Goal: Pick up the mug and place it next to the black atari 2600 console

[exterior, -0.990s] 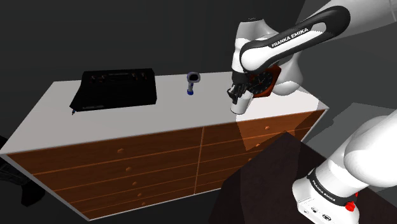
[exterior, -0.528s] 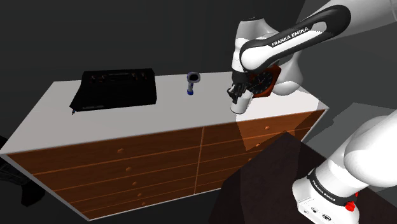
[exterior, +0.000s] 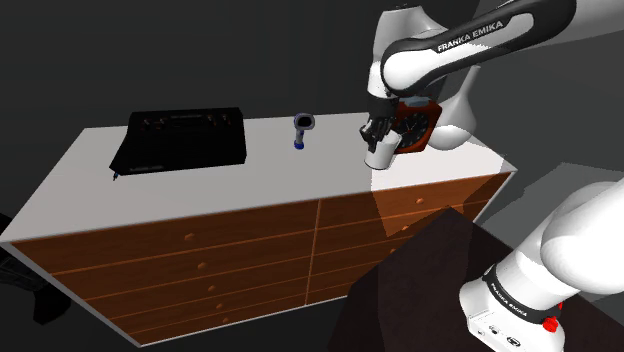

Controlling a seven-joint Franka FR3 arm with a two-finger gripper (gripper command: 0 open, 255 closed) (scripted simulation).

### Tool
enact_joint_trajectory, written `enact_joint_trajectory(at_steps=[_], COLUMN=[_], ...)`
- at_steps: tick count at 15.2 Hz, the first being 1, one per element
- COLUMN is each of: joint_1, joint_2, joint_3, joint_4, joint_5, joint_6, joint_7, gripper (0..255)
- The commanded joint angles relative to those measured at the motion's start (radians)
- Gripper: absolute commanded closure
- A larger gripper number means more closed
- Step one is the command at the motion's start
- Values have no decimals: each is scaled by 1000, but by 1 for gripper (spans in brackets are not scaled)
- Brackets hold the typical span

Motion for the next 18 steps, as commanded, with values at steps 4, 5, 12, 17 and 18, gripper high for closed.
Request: enact_joint_trajectory(at_steps=[4,5,12,17,18], joint_1=[1,1,2,2,2], joint_2=[-33,-39,-69,-83,-86], joint_3=[-1,-1,-2,-3,-3], joint_4=[38,47,114,168,180], joint_5=[5,6,10,13,13], joint_6=[-72,-86,-183,-251,-265], joint_7=[-8,-9,-17,-23,-24], gripper=[255,255,255,255,255])
